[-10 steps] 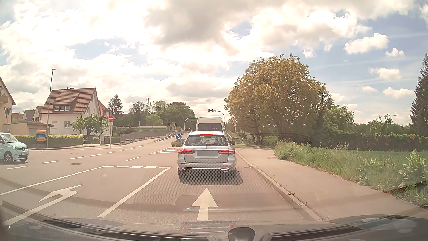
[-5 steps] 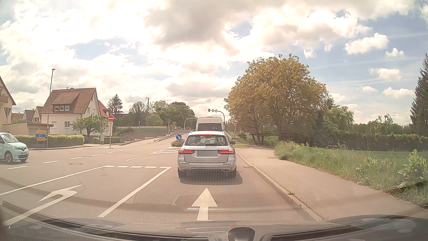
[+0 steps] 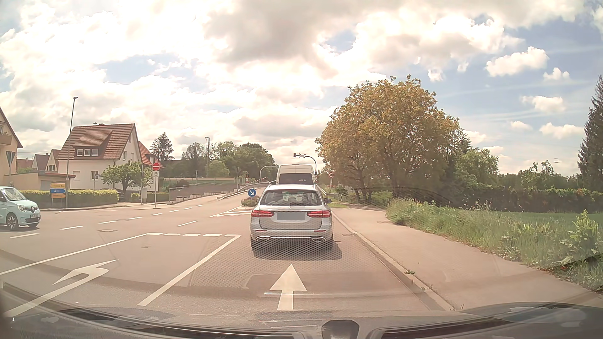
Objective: Follow the waypoints while adhering to traffic rules and regulations
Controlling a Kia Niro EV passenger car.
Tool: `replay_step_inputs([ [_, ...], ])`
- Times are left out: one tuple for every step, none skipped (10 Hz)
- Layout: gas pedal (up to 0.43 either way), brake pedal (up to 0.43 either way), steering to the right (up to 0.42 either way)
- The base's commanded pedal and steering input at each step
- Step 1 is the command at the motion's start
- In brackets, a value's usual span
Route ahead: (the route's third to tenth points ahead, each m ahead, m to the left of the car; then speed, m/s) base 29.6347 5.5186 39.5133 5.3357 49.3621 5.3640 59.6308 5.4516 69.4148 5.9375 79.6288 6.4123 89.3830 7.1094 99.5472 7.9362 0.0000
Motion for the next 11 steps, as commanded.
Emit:
replay_step_inputs([
  [0.000,0.250,0.005],
  [0.000,0.244,0.005],
  [0.000,0.250,0.005],
  [0.000,0.250,0.005],
  [0.000,0.250,0.005],
  [0.000,0.250,0.005],
  [0.000,0.250,0.005],
  [0.000,0.244,0.005],
  [0.000,0.250,0.005],
  [0.000,0.250,0.005],
  [0.000,0.250,0.005],
])
